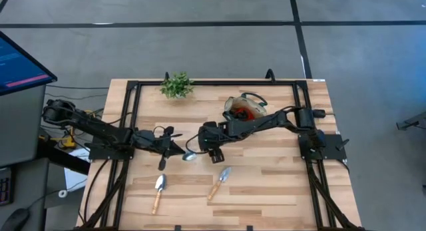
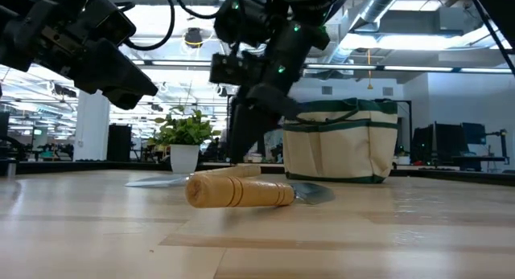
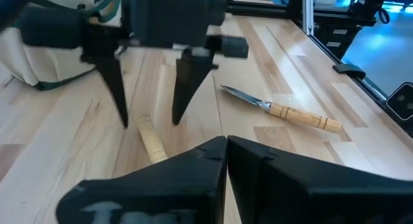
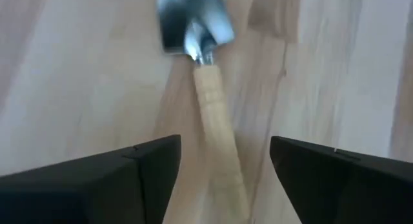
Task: Pick & Place Garden tools in Gardening bag
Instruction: Put the trowel into the gardening bag
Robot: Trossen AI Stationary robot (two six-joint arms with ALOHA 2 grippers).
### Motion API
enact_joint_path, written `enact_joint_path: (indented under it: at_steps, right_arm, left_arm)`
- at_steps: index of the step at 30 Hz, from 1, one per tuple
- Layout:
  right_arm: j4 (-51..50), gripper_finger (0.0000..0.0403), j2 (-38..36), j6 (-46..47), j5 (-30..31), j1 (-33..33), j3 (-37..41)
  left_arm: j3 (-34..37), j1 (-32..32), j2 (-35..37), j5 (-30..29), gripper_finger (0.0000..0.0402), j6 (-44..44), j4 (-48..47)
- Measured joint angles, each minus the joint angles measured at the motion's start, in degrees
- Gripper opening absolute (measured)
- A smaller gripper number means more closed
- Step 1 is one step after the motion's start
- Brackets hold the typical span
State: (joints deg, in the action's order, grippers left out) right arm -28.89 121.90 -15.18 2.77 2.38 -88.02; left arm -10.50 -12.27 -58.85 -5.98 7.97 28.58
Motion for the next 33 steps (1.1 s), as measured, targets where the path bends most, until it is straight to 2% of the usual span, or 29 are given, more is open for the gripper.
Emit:
enact_joint_path:
  at_steps: [14,33]
  right_arm:
    - [-0.8,0.0141,2.2,0.9,0.0,-0.7,0.2]
    - [-0.7,0.0069,2.2,2.9,0.0,-0.9,0.2]
  left_arm:
    - [0.0,0.0,0.0,0.0,0.0001,0.0,0.2]
    - [0.0,0.0,0.0,0.0,0.0002,0.0,0.2]
